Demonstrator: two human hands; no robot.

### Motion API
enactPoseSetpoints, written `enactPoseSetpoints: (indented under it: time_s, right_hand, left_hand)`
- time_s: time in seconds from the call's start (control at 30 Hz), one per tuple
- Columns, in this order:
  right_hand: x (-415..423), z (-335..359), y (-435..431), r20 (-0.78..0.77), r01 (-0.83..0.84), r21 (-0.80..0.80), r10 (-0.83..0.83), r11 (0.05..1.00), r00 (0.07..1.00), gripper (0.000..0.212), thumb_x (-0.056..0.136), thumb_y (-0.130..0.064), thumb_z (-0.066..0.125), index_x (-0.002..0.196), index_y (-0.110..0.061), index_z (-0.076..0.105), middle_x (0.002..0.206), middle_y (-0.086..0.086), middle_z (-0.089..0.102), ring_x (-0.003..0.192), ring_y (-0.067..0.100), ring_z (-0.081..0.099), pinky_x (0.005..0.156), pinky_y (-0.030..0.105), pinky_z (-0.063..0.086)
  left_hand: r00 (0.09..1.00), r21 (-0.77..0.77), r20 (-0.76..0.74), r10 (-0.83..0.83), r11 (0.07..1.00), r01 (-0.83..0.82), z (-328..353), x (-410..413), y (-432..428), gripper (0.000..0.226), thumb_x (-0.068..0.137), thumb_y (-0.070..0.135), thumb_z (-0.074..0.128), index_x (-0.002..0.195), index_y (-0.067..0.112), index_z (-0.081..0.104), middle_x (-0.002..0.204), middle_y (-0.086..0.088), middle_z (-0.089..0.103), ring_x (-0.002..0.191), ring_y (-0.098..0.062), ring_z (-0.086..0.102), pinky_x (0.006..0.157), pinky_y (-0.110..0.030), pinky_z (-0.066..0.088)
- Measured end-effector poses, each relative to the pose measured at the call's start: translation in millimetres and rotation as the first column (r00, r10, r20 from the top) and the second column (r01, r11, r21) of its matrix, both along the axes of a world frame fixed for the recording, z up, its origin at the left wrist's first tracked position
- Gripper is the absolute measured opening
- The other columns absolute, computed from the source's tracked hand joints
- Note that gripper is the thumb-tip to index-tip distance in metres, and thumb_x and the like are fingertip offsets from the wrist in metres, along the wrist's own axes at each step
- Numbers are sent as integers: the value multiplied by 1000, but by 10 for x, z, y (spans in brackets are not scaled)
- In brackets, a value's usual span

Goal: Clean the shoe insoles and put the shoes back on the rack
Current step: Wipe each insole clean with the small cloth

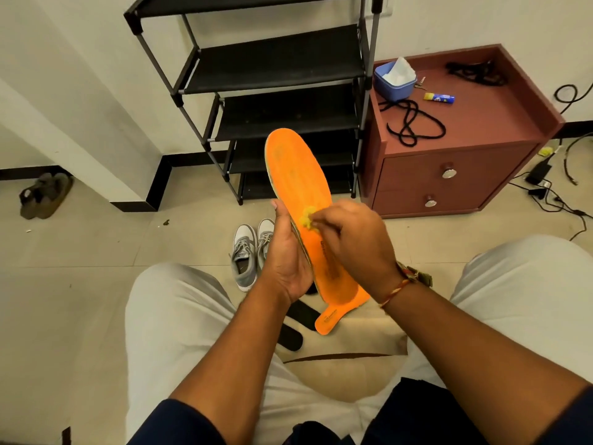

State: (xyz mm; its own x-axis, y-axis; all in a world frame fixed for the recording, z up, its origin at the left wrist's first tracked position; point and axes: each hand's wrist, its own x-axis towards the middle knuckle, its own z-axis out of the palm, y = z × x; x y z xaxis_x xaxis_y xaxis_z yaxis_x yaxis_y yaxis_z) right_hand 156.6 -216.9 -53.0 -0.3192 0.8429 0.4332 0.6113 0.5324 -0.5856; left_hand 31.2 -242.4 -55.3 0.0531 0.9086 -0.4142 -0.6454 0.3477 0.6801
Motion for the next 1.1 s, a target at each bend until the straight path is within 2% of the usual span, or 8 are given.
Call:
enactPoseSetpoints:
  time_s: [0.13,0.3,0.4,0.6,0.8,0.97,1.03,1.1]
  right_hand:
    - [150,43,189,-55,183,14,-182,983,982,14,94,-20,65,101,-14,76,94,3,70,87,20,64,75,41,55]
    - [29,23,-69,-14,-78,-77,77,994,997,12,89,-22,68,98,-20,77,96,0,72,89,19,66,79,41,55]
    - [30,54,-64,70,-112,-41,115,993,991,14,89,-25,65,97,-21,76,95,1,72,90,24,65,80,40,53]
    - [237,69,277,5,205,6,-205,979,979,17,92,-27,62,99,-20,75,92,0,69,88,23,62,78,48,51]
    - [-14,51,-120,-12,-105,-85,105,991,994,14,91,-26,66,100,-23,76,96,-3,71,92,18,63,83,41,54]
    - [198,110,222,-32,140,22,-139,990,990,13,90,-20,67,98,-16,76,91,3,70,87,23,64,77,45,53]
    - [265,134,291,-89,222,-4,-221,975,971,12,90,-18,68,99,-15,76,91,3,70,87,20,64,77,42,54]
    - [210,134,205,-117,164,-39,-168,986,979,12,89,-19,70,99,-15,77,92,1,71,87,17,64,78,40,55]
  left_hand:
    - [997,-8,-9,-77,997,77,-30,63,-51,82,89,81,23,124,23,70,128,-22,65,114,-38,61,96,-53,52]
    - [999,-27,-40,-32,999,31,-26,-35,9,92,92,80,15,133,11,61,135,-18,64,128,-33,59,116,-53,38]
    - [999,-14,-49,-13,1000,12,-12,-37,27,92,92,79,16,135,11,59,136,-18,63,130,-33,58,116,-52,38]
    - [985,-43,-98,-142,989,139,-13,43,-57,87,89,81,19,128,18,65,116,-23,68,95,-33,69,80,-45,55]
    - [994,-59,-83,-74,996,69,-20,18,-38,83,90,79,23,135,19,58,130,-17,67,122,-34,64,107,-55,47]
    - [970,-96,-157,-187,980,173,-22,74,-76,86,92,79,20,129,14,64,106,-18,71,86,-28,71,74,-41,55]
    - [962,-115,-163,-220,972,203,-18,87,-93,81,94,76,16,119,17,67,101,-15,73,82,-27,70,69,-38,54]
    - [964,-112,-160,-210,975,194,-26,89,-97,78,94,76,18,115,22,71,105,-19,73,88,-30,70,73,-40,54]
